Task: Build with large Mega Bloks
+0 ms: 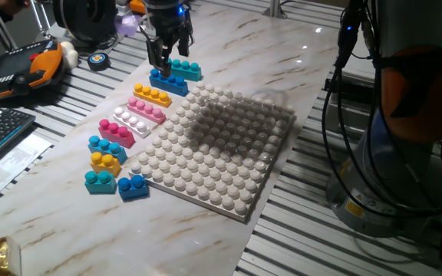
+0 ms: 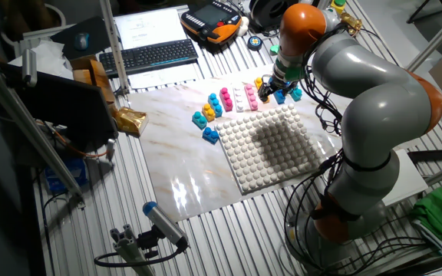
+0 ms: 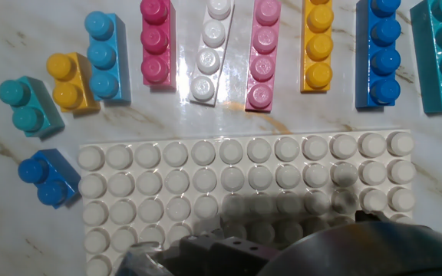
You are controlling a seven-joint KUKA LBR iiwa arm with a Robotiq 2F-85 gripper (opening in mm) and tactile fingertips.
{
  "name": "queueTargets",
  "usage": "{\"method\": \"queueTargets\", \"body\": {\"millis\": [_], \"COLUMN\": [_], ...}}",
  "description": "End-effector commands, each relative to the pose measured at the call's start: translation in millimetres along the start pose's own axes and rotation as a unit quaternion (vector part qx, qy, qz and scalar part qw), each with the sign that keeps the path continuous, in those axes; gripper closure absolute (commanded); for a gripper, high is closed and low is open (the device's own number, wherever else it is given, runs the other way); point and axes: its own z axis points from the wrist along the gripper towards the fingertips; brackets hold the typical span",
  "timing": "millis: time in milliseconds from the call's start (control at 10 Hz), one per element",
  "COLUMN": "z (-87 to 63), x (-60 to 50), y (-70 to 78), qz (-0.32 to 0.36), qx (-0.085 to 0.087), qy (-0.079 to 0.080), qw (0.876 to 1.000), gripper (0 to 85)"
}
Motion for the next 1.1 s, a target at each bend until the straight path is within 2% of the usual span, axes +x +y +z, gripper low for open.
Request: {"method": "queueTargets", "body": {"millis": [0, 1000], "z": [-0.3, -1.8], "x": [-0.3, -1.8], "y": [0.2, 2.0], "qz": [-0.009, -0.006], "qx": [0.008, 0.008], "qy": [-0.012, -0.013], "qw": [1.000, 1.000], "gripper": [84.3, 84.3]}}
